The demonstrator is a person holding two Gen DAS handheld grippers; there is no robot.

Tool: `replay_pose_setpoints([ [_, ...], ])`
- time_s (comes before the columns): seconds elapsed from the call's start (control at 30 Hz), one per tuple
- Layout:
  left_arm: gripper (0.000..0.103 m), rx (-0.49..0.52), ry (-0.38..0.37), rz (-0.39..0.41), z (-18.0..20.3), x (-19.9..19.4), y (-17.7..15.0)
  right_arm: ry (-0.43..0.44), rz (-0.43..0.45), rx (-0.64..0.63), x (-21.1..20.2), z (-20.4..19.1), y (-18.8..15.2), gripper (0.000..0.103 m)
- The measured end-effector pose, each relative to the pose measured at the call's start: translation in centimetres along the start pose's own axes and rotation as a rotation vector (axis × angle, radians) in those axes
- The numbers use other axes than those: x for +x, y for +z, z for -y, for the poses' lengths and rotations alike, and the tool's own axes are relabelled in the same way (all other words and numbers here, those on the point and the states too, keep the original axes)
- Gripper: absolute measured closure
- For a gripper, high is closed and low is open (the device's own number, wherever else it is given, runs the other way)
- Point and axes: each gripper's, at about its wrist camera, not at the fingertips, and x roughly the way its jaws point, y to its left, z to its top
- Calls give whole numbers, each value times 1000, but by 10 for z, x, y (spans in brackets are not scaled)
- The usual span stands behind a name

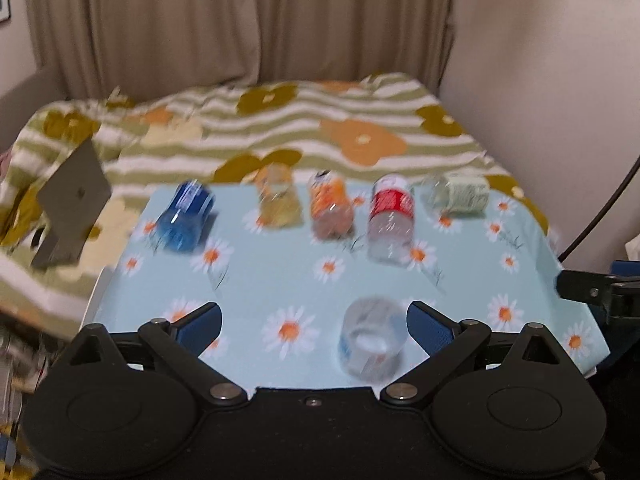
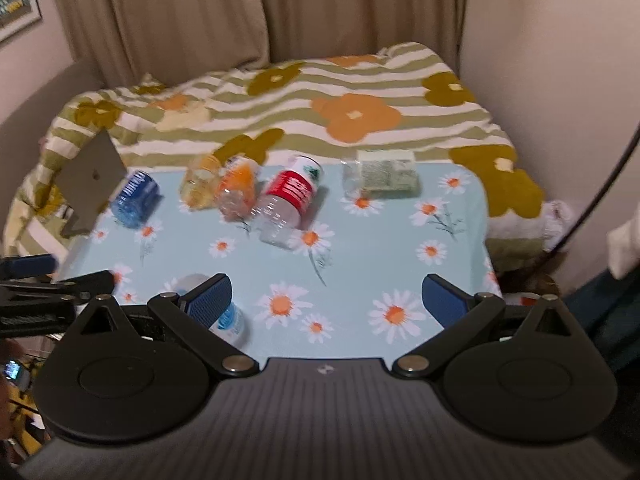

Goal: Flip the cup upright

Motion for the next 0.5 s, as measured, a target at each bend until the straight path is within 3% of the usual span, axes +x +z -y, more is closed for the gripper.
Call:
replay_pose_setpoints([
  [0.17,2,-40,17,-45,-13,-6,-12,-34,-48,16,4,-2,-13,0],
  [0.5,2,-29,30,-55,-17,-7,-23,-61,-91,-3,9,-14,-28,0],
])
